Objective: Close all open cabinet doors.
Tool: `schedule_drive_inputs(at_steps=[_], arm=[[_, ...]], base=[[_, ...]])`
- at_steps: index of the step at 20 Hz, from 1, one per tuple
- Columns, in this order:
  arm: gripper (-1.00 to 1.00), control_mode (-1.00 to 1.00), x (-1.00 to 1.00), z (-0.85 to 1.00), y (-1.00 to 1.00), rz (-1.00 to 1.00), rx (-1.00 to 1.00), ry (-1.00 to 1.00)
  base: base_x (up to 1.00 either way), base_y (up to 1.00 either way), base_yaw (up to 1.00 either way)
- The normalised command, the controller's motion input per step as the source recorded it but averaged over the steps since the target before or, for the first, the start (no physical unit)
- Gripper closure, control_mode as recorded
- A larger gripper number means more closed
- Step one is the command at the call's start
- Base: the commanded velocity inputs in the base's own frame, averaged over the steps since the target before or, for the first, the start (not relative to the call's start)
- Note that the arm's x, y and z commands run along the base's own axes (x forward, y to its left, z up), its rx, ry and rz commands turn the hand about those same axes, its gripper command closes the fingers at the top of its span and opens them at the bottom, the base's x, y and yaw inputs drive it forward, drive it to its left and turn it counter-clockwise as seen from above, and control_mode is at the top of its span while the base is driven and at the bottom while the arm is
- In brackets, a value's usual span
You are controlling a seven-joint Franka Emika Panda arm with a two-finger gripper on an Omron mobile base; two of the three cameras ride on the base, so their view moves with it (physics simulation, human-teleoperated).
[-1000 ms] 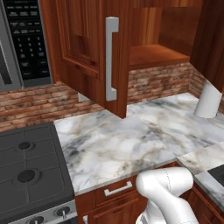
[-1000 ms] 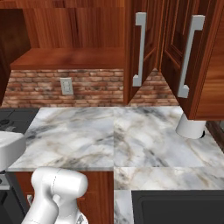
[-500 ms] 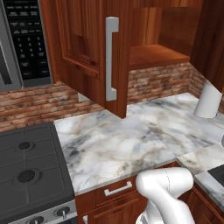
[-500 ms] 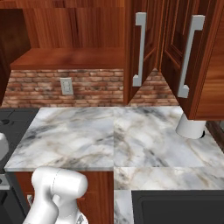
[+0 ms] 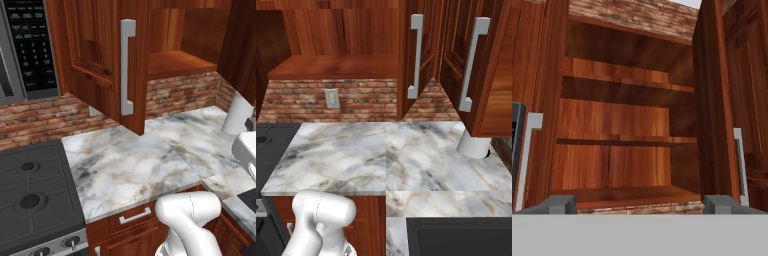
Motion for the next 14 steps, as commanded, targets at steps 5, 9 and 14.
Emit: schedule_drive_inputs(at_steps=[5,9,14], arm=[[-1.0,-1.0,-0.18,0.01,0.28,0.0,-0.03,-0.14],[-1.0,-1.0,0.0,0.0,0.24,0.01,-0.01,0.0],[-1.0,-1.0,0.0,0.0,0.11,0.02,0.0,0.02]], base=[[0.0,0.0,0.0],[0.0,0.0,0.0],[0.0,0.0,0.0]])
